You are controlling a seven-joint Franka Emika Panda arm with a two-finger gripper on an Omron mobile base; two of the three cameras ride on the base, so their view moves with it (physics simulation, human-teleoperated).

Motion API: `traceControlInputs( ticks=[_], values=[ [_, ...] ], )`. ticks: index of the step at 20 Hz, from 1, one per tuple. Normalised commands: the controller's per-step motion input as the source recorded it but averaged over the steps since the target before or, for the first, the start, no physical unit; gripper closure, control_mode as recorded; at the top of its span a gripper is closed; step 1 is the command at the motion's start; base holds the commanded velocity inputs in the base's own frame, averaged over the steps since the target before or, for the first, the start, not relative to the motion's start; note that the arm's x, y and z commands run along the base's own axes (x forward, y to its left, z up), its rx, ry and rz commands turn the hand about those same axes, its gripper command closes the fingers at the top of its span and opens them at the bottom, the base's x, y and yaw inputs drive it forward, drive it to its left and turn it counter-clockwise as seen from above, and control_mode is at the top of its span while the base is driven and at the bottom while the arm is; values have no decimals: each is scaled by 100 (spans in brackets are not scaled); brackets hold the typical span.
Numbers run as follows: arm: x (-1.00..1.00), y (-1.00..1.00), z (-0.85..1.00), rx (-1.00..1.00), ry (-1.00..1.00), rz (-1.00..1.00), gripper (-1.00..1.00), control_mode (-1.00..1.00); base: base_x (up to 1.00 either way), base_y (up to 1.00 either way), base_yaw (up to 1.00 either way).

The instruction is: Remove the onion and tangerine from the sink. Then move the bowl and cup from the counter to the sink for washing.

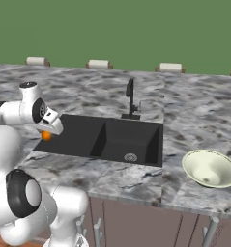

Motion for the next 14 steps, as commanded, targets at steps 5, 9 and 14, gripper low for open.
traceControlInputs(
  ticks=[5, 9, 14],
  values=[
    [-6, 41, -3, 0, 0, 1, 100, -100, 0, 0, 0],
    [-10, 34, -1, 0, 1, 9, 100, -100, 0, 0, 0],
    [-9, 30, -1, 0, 6, 15, 100, -100, 0, 0, 0]
  ],
)
